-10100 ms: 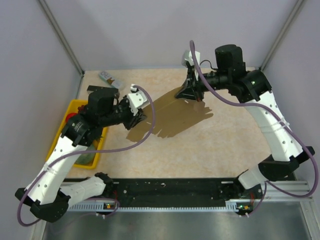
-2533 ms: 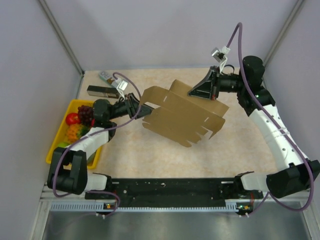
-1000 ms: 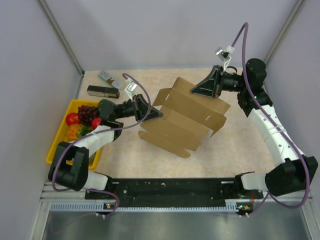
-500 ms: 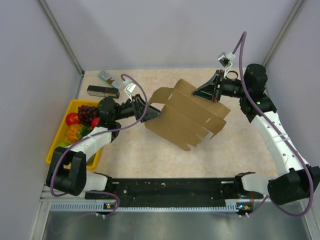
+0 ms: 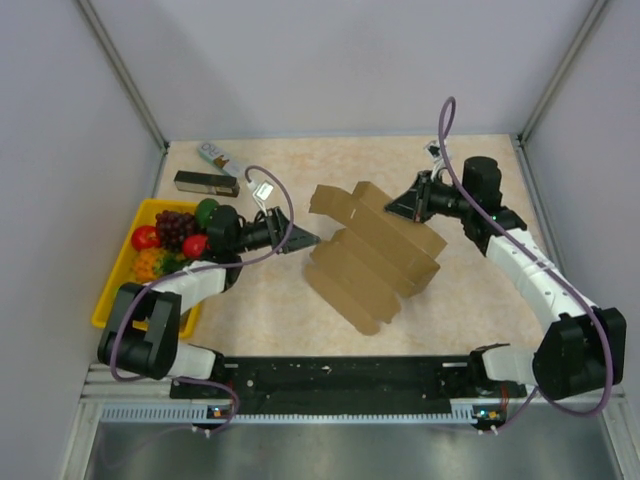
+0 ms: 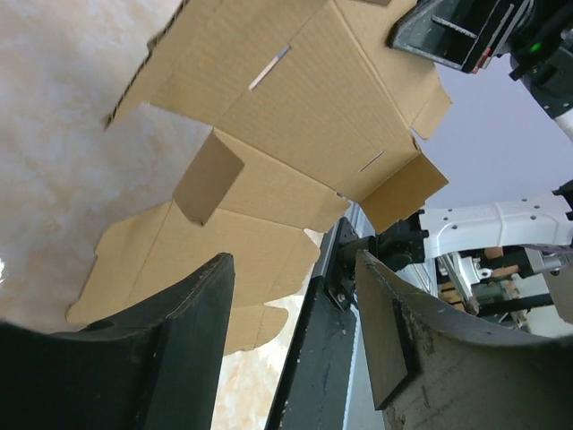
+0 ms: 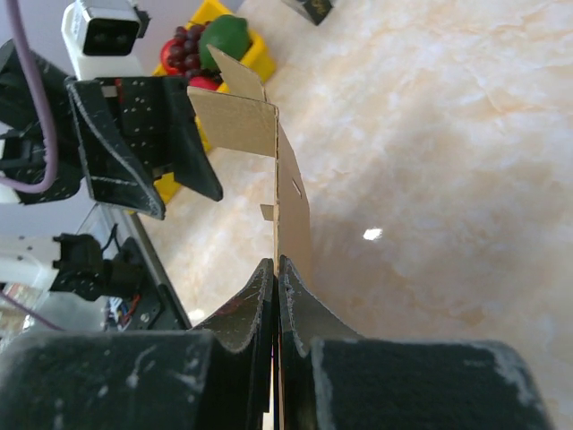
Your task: Fold the paper box
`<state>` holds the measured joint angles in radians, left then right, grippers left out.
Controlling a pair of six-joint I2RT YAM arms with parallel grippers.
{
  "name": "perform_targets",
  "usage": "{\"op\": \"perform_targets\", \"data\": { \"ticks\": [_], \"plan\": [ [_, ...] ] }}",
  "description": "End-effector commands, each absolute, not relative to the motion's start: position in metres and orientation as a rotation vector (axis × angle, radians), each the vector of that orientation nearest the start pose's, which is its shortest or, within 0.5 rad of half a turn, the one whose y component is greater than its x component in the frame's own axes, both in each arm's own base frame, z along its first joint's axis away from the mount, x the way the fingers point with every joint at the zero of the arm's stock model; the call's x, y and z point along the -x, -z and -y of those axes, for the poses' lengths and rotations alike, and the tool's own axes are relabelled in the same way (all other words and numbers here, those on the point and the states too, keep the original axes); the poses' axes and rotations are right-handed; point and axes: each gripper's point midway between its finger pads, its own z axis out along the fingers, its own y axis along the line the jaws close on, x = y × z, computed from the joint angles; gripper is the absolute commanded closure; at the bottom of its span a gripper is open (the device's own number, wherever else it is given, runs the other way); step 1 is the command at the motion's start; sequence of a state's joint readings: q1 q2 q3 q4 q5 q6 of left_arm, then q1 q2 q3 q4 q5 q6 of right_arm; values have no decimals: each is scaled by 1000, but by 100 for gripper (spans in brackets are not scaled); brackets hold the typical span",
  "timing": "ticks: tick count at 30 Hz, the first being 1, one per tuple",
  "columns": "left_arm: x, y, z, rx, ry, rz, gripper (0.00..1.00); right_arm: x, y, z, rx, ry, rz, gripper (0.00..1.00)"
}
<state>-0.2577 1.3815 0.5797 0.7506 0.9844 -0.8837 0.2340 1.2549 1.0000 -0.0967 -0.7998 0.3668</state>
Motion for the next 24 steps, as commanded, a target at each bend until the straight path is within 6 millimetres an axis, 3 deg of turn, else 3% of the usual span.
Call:
{"op": "perform_targets", "data": {
  "ticks": [1,4,5,6,8,9,14,18,24],
  "plan": [
    [-282,-198,240,-251,1579,-1841,40,-337,-244,-202,415,-1023,-1950,100],
    [-280,-191,233,-198,1515,-1848,39,-340,-219,-199,455,-974,-2006,100],
    [-278,-199,230,-204,1491,-1814,39,-339,-212,-198,461,-959,-2029,100],
    [-275,-191,226,-169,1463,-1845,37,-343,-205,-195,456,-926,-2047,100],
    [-279,-201,218,-153,1354,-1794,36,-345,-193,-195,475,-889,-2072,100],
    [-279,-197,216,-134,1324,-1820,36,-347,-188,-193,470,-853,-2083,100],
    [-282,-213,224,-170,1210,-1799,43,-341,-162,-207,600,-624,-2123,100],
    [-291,-225,236,-198,1147,-1778,44,-345,-149,-204,666,-443,-2095,100],
    [-309,-229,240,-190,1007,-1692,48,-344,-130,-218,824,-390,-2026,100]
  ]
}}
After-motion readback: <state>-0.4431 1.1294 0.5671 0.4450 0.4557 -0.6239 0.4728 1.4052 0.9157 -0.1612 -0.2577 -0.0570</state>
